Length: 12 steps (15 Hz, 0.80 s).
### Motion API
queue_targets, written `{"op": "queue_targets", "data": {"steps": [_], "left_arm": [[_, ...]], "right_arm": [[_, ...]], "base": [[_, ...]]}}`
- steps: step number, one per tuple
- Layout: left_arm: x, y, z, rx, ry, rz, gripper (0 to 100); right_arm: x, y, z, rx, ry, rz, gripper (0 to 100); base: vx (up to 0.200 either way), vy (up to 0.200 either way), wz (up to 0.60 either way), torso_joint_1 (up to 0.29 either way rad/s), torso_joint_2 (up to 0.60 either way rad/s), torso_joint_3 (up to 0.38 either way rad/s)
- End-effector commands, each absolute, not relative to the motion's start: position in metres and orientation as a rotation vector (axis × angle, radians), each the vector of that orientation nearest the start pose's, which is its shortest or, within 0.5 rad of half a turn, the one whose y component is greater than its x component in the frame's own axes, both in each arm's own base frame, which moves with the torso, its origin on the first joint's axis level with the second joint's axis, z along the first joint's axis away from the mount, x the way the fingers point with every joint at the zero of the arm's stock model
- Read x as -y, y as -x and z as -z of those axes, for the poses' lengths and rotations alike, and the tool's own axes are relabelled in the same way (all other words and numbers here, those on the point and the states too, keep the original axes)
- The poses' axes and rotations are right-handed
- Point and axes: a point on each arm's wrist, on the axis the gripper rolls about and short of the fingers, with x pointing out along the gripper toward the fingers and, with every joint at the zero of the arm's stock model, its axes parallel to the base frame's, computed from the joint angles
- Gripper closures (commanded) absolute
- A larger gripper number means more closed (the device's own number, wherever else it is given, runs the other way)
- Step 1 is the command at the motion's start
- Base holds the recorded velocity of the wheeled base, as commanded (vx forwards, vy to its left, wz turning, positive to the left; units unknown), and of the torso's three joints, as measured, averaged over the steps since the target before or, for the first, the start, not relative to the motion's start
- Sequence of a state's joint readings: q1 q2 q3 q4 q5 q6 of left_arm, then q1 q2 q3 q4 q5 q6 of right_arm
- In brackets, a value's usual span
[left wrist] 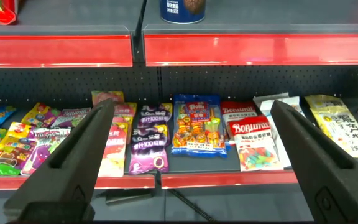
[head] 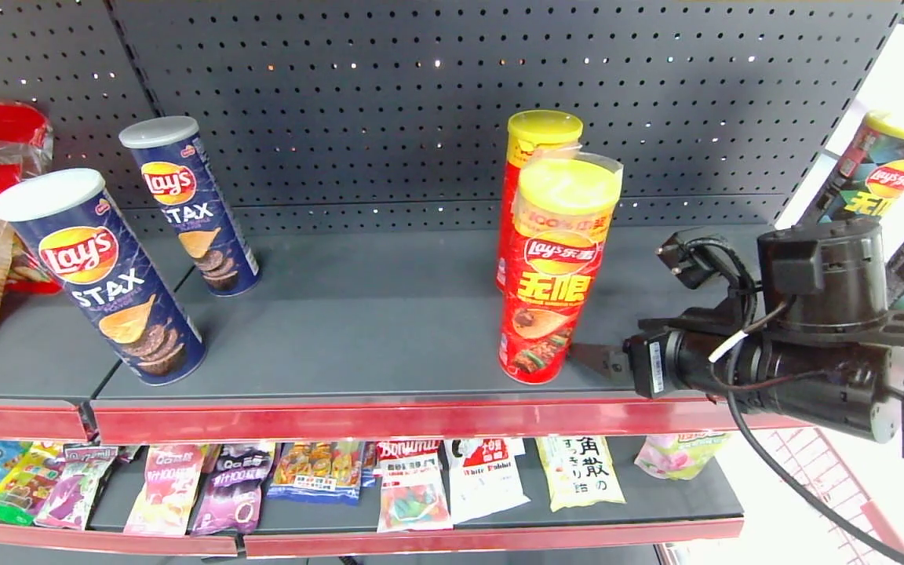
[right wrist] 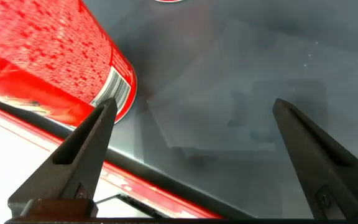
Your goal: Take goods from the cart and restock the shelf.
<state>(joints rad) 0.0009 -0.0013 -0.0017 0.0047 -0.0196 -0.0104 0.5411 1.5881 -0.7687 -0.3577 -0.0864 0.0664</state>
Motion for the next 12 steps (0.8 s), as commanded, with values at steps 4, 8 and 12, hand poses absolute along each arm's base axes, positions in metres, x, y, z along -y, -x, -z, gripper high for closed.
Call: {"op": "queue_targets", "data": {"steps": [4,8,12], "left_arm": [[0.0005,0.0229,-0.0756,-0.002,0.011,0.018,0],[0.0005,0.0229,-0.0754,-0.003,0.011,0.018,0],[0.0005,0.0229,-0.0754,-0.003,0.011,0.018,0]], "right_arm": [[-0.1443,-0.2428,-0.1772,-0.456,0.094,-0.437,0],[-0.1449,-0.2446,-0.1741,-0.466,0.097,-0.435,0],[-0.1439,-0.2438,-0.1745,-0.458,0.092,-0.433,0]], "base": [[0.000,0.000,0.00,0.000,0.00,0.000],[0.000,0.000,0.00,0.000,0.00,0.000],[0.000,0.000,0.00,0.000,0.00,0.000]]}}
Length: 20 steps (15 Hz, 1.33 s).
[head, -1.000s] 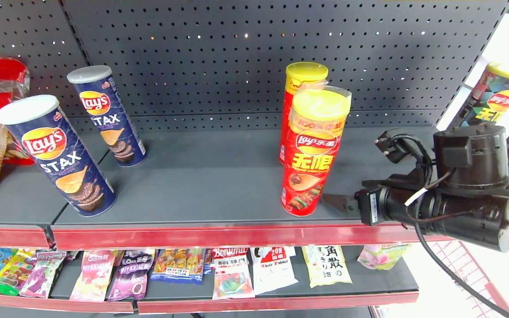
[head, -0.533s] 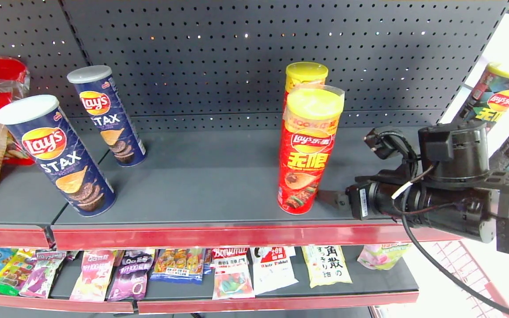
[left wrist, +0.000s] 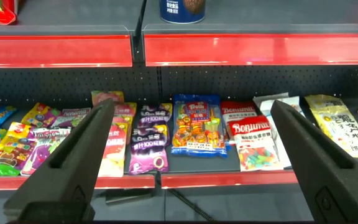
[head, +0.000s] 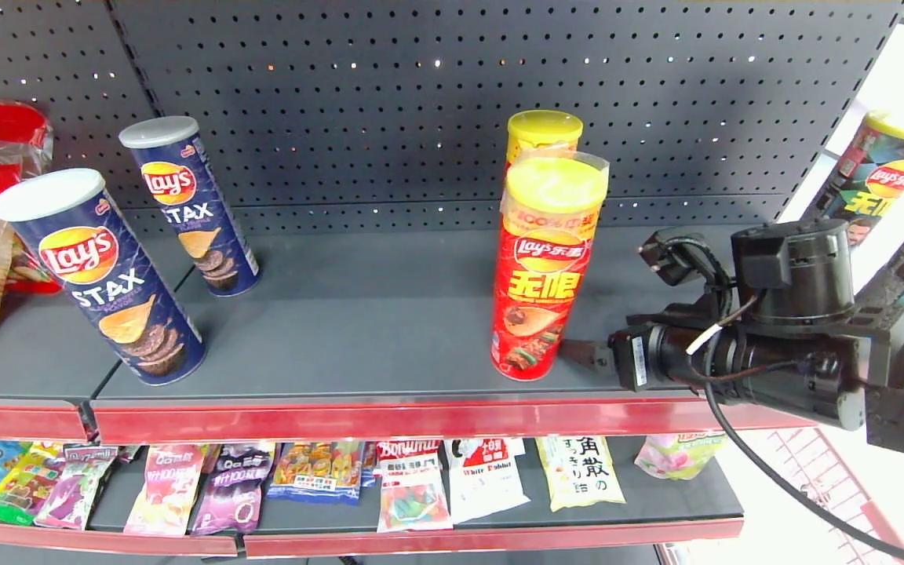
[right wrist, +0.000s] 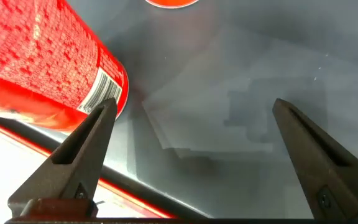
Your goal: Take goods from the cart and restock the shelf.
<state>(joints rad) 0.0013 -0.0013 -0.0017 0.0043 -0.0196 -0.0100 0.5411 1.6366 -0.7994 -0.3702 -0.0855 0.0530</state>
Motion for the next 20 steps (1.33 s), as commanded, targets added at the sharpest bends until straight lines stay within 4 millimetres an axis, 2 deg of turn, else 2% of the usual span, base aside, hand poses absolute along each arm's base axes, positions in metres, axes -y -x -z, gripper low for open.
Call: {"op": "queue_targets", "data": {"steps": [1,3,6,8,9,11,13,14,15,16,18,20], "left_arm": [[0.000,0.023,-0.075,-0.003,0.011,0.018,0],[0.000,0.023,-0.075,-0.003,0.011,0.018,0],[0.000,0.023,-0.076,-0.002,0.011,0.017,0],[0.000,0.023,-0.075,-0.003,0.011,0.018,0],[0.000,0.023,-0.075,-0.003,0.011,0.018,0],[0.000,0.023,-0.075,-0.003,0.011,0.018,0],[0.000,0.023,-0.075,-0.003,0.011,0.018,0],[0.000,0.023,-0.075,-0.003,0.011,0.018,0],[0.000,0.023,-0.075,-0.003,0.011,0.018,0],[0.000,0.023,-0.075,-0.003,0.011,0.018,0],[0.000,0.023,-0.075,-0.003,0.011,0.017,0],[0.000,0.023,-0.075,-0.003,0.011,0.018,0]], "right_arm": [[-0.143,-0.243,-0.176,-0.453,0.091,-0.432,0],[-0.136,-0.240,-0.183,-0.432,0.077,-0.418,0],[-0.118,-0.214,-0.190,-0.402,0.068,-0.410,0],[-0.098,-0.180,-0.196,-0.360,0.047,-0.414,0],[-0.092,-0.172,-0.199,-0.343,0.040,-0.412,0],[-0.066,-0.127,-0.197,-0.313,0.025,-0.446,0],[-0.062,-0.120,-0.195,-0.319,0.027,-0.451,0],[-0.040,-0.081,-0.192,-0.333,0.019,-0.456,0],[-0.027,-0.066,-0.193,-0.307,-0.005,-0.412,0],[-0.018,-0.050,-0.186,-0.299,-0.020,-0.387,0],[-0.005,-0.013,-0.155,-0.278,-0.003,-0.290,0],[-0.001,0.011,-0.121,-0.222,0.022,-0.181,0]], "base": [[0.000,0.000,0.00,0.000,0.00,0.000],[0.000,0.000,0.00,0.000,0.00,0.000],[0.000,0.000,0.00,0.000,0.00,0.000],[0.000,0.000,0.00,0.000,0.00,0.000],[0.000,0.000,0.00,0.000,0.00,0.000],[0.000,0.000,0.00,0.000,0.00,0.000],[0.000,0.000,0.00,0.000,0.00,0.000],[0.000,0.000,0.00,0.000,0.00,0.000],[0.000,0.000,0.00,0.000,0.00,0.000],[0.000,0.000,0.00,0.000,0.00,0.000],[0.000,0.000,0.00,0.000,0.00,0.000],[0.000,0.000,0.00,0.000,0.00,0.000]]}}
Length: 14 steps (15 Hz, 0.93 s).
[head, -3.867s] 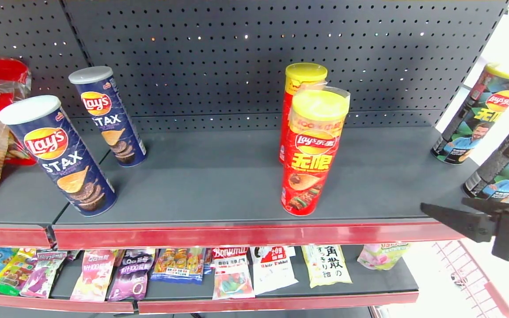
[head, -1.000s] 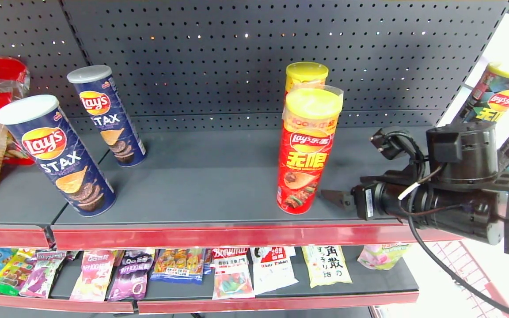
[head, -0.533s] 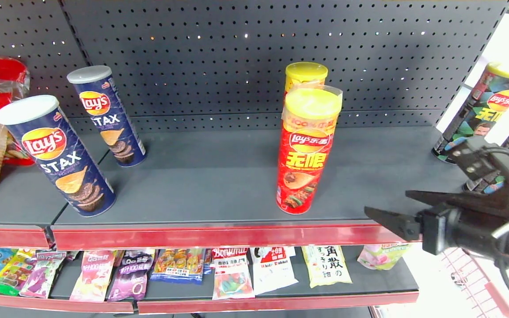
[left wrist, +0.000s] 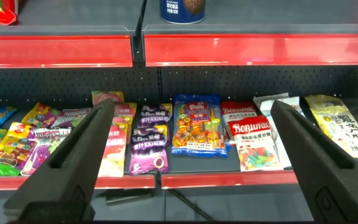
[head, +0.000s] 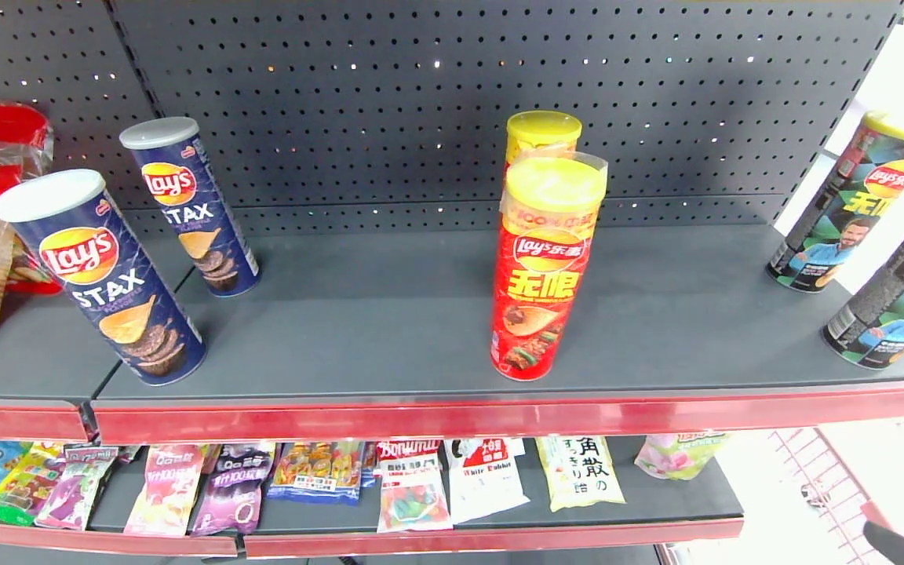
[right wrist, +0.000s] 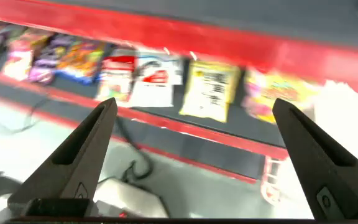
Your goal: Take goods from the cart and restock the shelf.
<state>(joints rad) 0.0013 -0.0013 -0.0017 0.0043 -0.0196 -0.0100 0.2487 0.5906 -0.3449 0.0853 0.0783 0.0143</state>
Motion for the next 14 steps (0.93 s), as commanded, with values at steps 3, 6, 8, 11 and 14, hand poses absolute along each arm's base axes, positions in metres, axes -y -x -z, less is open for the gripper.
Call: {"op": "queue_targets", "data": {"steps": [3,6,8,11,14], "left_arm": [[0.000,0.023,-0.075,-0.003,0.009,0.017,0],[0.000,0.023,-0.075,-0.003,0.011,0.017,0],[0.000,0.023,-0.075,-0.003,0.011,0.018,0],[0.000,0.023,-0.075,-0.003,0.011,0.018,0],[0.000,0.023,-0.075,-0.003,0.009,0.018,0]], "right_arm": [[-0.002,0.017,-0.105,-0.188,0.012,-0.119,0],[-0.002,0.031,-0.086,-0.065,0.019,-0.096,0],[0.000,0.030,-0.085,-0.055,0.035,-0.029,0],[0.002,0.028,-0.084,-0.025,-0.020,0.086,0],[0.005,0.026,-0.083,0.021,-0.041,0.194,0]], "base": [[0.000,0.000,0.00,0.000,0.00,0.000],[0.000,0.000,0.00,0.000,0.00,0.000],[0.000,0.000,0.00,0.000,0.00,0.000],[0.000,0.000,0.00,0.000,0.00,0.000],[0.000,0.000,0.00,0.000,0.00,0.000]]}}
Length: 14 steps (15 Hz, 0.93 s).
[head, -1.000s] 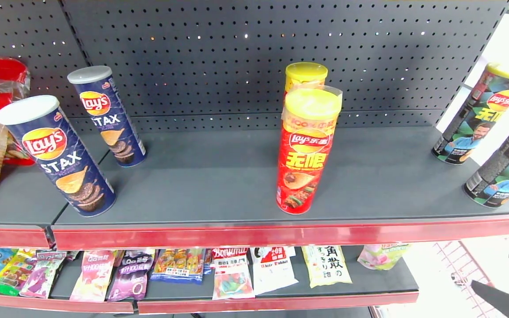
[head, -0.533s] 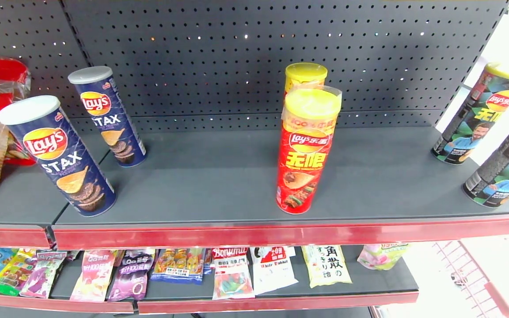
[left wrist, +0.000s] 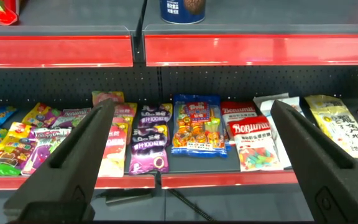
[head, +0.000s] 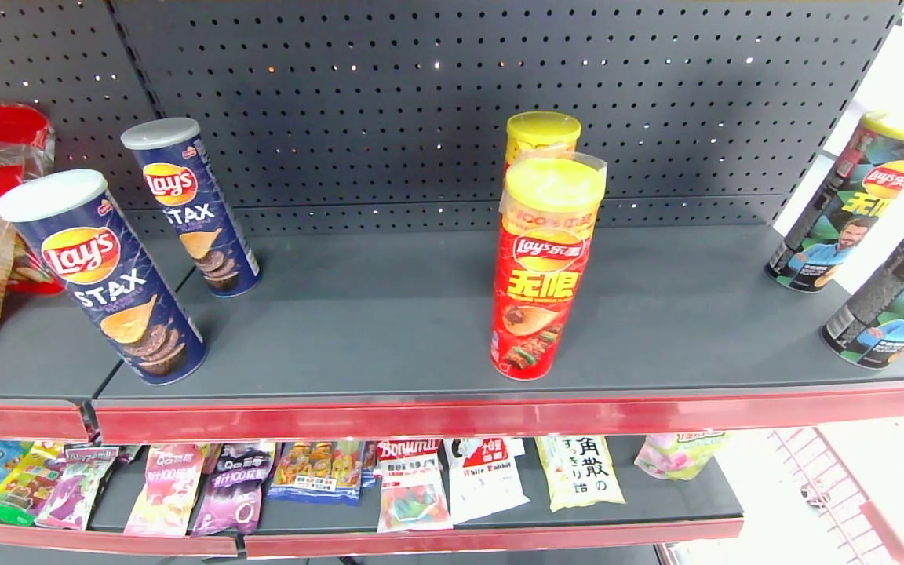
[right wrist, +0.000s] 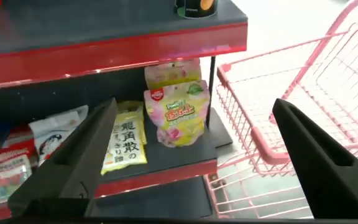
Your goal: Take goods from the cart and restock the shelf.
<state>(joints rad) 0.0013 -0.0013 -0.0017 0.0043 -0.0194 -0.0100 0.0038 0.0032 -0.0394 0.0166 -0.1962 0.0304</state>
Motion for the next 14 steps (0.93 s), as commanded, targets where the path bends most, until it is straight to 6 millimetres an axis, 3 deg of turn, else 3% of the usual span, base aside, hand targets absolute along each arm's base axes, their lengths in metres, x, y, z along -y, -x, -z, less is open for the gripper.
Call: {"op": "queue_targets", "data": {"steps": [1,6,9,13,14], "left_arm": [[0.0005,0.0229,-0.0754,-0.003,0.011,0.018,0],[0.0005,0.0229,-0.0754,-0.003,0.011,0.018,0],[0.0005,0.0229,-0.0754,-0.003,0.011,0.018,0],[0.0005,0.0229,-0.0754,-0.003,0.009,0.018,0],[0.0005,0.0229,-0.0754,-0.003,0.009,0.018,0]], "right_arm": [[0.0046,0.0255,-0.0829,0.023,-0.001,0.196,0],[0.0045,0.0249,-0.0820,0.025,0.026,0.194,0],[-0.0009,0.0249,-0.0833,0.033,0.054,-0.047,0],[0.0037,0.0245,-0.0833,0.050,-0.038,0.153,0],[0.0008,0.0238,-0.0825,0.051,-0.029,0.027,0]], "base": [[0.000,0.000,0.00,0.000,0.00,0.000],[0.000,0.000,0.00,0.000,0.00,0.000],[0.000,0.000,0.00,0.000,0.00,0.000],[0.000,0.000,0.00,0.000,0.00,0.000],[0.000,0.000,0.00,0.000,0.00,0.000]]}}
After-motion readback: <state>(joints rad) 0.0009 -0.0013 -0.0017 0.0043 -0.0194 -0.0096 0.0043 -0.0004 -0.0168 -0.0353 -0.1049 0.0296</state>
